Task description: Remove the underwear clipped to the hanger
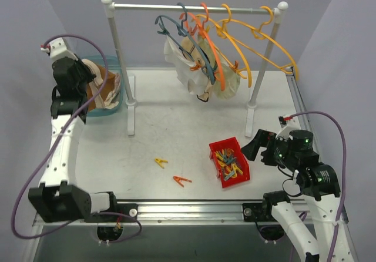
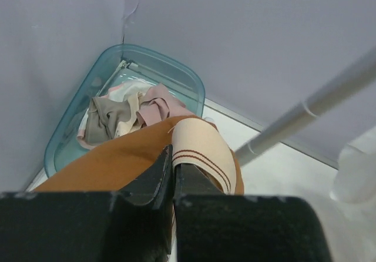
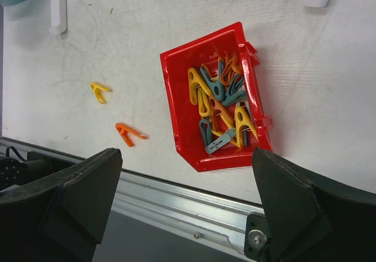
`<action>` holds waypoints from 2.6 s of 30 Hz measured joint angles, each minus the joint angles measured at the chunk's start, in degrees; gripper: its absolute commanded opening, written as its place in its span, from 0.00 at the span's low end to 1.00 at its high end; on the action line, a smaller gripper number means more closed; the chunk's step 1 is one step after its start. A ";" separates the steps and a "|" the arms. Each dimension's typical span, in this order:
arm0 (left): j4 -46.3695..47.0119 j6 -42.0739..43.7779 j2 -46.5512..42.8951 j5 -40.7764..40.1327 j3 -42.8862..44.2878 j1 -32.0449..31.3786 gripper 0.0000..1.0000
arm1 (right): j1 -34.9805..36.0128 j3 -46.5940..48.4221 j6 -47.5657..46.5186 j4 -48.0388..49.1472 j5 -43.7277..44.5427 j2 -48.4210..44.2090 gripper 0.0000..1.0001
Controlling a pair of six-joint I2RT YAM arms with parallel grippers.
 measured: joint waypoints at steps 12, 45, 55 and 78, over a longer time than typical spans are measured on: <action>22.36 -3.02 30.53 14.36 9.25 8.61 0.03 | 0.55 -3.32 -0.42 1.20 -3.06 0.11 1.00; -0.42 -14.29 -17.64 32.17 -19.15 10.93 0.94 | 52.37 4.83 -4.35 9.55 15.45 37.40 1.00; -14.12 -12.26 -36.28 41.33 -28.79 8.22 0.94 | 55.08 16.65 -9.29 12.92 16.00 56.85 0.97; -22.16 -12.37 -41.70 40.11 -32.63 6.86 0.94 | 59.23 22.29 -9.20 14.53 15.02 77.00 0.52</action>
